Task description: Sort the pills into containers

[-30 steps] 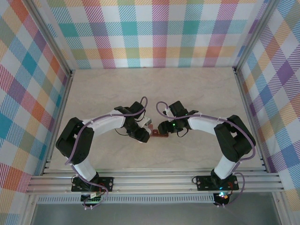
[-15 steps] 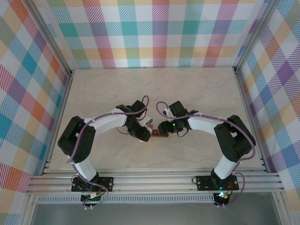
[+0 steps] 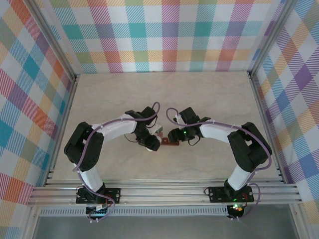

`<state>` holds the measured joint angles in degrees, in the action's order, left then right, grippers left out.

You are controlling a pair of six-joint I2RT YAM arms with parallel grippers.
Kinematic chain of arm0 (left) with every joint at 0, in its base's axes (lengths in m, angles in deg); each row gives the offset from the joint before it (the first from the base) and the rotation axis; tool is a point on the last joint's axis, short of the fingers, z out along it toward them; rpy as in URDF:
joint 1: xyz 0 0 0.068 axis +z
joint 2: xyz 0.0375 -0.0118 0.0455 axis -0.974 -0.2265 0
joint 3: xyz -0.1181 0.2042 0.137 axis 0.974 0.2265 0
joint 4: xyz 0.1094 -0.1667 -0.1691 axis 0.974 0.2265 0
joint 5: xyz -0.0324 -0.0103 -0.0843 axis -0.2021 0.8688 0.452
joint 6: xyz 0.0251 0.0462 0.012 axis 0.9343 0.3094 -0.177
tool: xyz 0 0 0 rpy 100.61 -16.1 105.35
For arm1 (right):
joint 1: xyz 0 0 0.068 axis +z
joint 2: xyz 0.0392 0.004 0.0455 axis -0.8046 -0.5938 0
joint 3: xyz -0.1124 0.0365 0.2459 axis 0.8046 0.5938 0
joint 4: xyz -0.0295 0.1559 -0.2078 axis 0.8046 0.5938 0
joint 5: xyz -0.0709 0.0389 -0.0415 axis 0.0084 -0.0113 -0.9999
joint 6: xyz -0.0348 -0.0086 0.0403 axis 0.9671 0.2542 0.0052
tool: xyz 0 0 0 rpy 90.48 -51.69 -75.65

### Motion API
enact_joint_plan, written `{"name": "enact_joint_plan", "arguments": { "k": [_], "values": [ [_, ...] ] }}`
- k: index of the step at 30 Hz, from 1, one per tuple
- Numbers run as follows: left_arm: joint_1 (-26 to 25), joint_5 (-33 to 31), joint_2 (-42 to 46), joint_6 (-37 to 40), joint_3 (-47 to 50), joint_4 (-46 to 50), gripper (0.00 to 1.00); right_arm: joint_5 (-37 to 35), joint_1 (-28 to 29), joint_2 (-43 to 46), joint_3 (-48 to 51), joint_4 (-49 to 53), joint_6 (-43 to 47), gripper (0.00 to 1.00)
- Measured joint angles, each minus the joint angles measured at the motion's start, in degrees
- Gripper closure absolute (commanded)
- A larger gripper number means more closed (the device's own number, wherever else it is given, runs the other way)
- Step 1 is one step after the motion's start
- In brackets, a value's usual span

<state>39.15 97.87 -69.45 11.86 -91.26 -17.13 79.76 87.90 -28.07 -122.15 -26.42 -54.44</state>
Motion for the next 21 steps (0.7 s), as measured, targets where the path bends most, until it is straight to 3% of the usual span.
{"name": "enact_joint_plan", "arguments": {
  "k": [21],
  "values": [
    [0.0, -0.6, -1.6, 1.0, -2.4, 3.1, 1.0, 0.0, 0.0, 0.0, 0.0, 0.0, 0.0, 0.33]
  ]
}}
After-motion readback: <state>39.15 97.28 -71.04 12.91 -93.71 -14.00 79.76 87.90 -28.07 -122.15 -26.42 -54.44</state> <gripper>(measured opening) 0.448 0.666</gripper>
